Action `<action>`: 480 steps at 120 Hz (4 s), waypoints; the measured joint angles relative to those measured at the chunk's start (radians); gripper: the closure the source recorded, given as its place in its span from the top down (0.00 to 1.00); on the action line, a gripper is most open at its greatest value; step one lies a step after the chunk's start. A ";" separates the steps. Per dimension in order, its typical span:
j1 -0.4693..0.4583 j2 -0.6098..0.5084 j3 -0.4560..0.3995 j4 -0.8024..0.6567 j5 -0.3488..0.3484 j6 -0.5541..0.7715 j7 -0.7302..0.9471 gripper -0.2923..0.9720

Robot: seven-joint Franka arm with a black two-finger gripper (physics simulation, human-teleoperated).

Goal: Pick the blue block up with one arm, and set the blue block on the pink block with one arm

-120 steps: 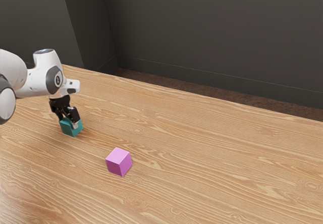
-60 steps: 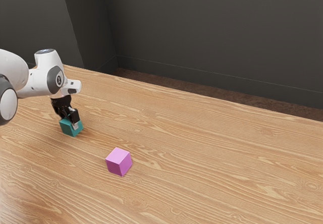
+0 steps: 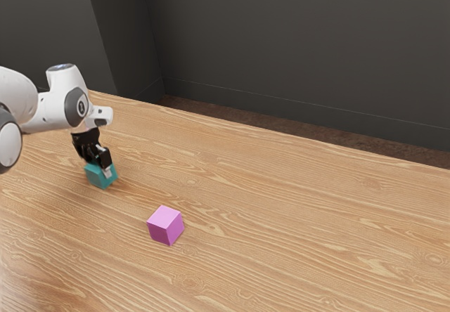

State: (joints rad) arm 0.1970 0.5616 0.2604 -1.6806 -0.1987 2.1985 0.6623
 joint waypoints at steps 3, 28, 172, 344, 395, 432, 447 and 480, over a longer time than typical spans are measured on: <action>-0.001 -0.002 0.000 0.000 0.002 -0.002 -0.004 0.40; -0.013 -0.041 -0.004 0.000 0.057 -0.025 -0.057 0.41; -0.364 -0.336 -0.073 -0.258 0.276 -0.179 -0.571 0.40; -0.441 -0.400 -0.146 -0.357 0.390 -0.235 -0.904 0.38; -0.443 -0.398 -0.155 -0.342 0.391 -0.233 -0.913 0.41; -0.446 -0.399 -0.158 -0.342 0.371 -0.235 -0.901 0.69; -0.443 -0.417 -0.158 -0.322 0.374 -0.238 -0.896 0.72; -0.395 -0.589 -0.136 -0.274 0.351 -0.276 -0.843 0.76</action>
State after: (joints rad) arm -0.1982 -0.0271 0.1249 -1.9551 0.1522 1.9220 -0.1812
